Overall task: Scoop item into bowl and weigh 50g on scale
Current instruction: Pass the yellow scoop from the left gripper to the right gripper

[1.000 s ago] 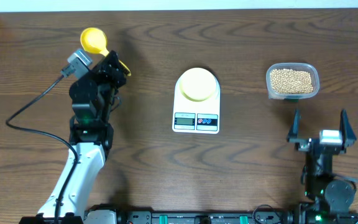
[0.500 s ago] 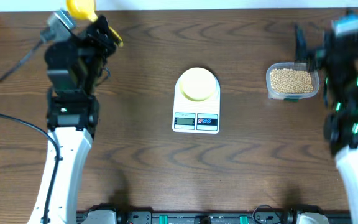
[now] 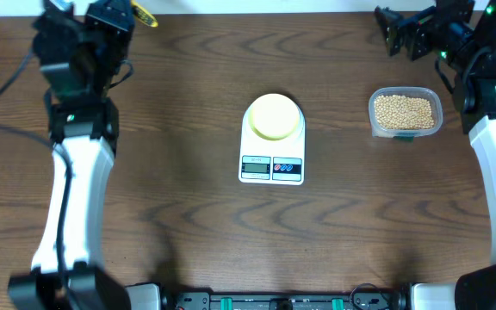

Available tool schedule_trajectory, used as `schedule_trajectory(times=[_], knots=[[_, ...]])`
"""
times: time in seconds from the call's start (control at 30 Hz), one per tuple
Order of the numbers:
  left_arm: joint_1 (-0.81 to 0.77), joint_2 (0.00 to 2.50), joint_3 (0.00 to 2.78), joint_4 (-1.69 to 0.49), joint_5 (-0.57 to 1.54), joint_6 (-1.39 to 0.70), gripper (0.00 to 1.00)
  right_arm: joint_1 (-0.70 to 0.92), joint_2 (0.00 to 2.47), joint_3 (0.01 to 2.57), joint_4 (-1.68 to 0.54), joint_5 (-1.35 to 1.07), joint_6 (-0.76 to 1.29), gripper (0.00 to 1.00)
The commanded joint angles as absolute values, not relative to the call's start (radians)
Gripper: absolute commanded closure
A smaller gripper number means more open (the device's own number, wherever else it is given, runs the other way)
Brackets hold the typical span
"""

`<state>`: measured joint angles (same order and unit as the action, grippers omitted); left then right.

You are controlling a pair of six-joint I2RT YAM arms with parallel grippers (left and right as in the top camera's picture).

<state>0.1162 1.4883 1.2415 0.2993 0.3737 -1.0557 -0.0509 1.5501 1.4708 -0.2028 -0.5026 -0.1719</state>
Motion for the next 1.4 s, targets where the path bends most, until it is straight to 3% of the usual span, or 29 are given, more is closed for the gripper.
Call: schedule_trajectory(times=[0.0, 0.13, 0.2, 0.23, 0.47, 1.03, 1.37], knots=[[0.117, 1.591, 1.250, 0.365, 0.541, -1.290, 0.93, -0.047, 1.552, 1.491, -0.226, -0.656, -0.042, 0.01], [0.101, 1.664, 1.250, 0.395, 0.603, -1.455, 0.93, -0.031, 1.569, 1.489, -0.224, -0.728, 0.120, 0.04], [0.082, 1.687, 1.250, 0.395, 0.603, -1.477, 0.93, -0.018, 1.588, 1.489, -0.220, -0.700, 0.176, 0.22], [0.071, 1.695, 1.250, 0.395, 0.603, -1.477, 0.93, -0.010, 1.599, 1.489, -0.217, -0.680, 0.223, 0.26], [-0.021, 1.708, 1.250, 0.398, 0.590, -1.475, 0.93, 0.099, 1.699, 1.489, -0.170, -0.606, 0.435, 0.42], [-0.191, 1.709, 1.250, 0.297, 0.484, -1.397, 0.93, 0.382, 1.779, 1.489, -0.041, -0.464, 0.516, 0.48], [-0.239, 1.709, 1.250, 0.297, 0.363, -1.502, 0.93, 0.460, 1.779, 1.489, -0.033, -0.391, 0.607, 0.51]])
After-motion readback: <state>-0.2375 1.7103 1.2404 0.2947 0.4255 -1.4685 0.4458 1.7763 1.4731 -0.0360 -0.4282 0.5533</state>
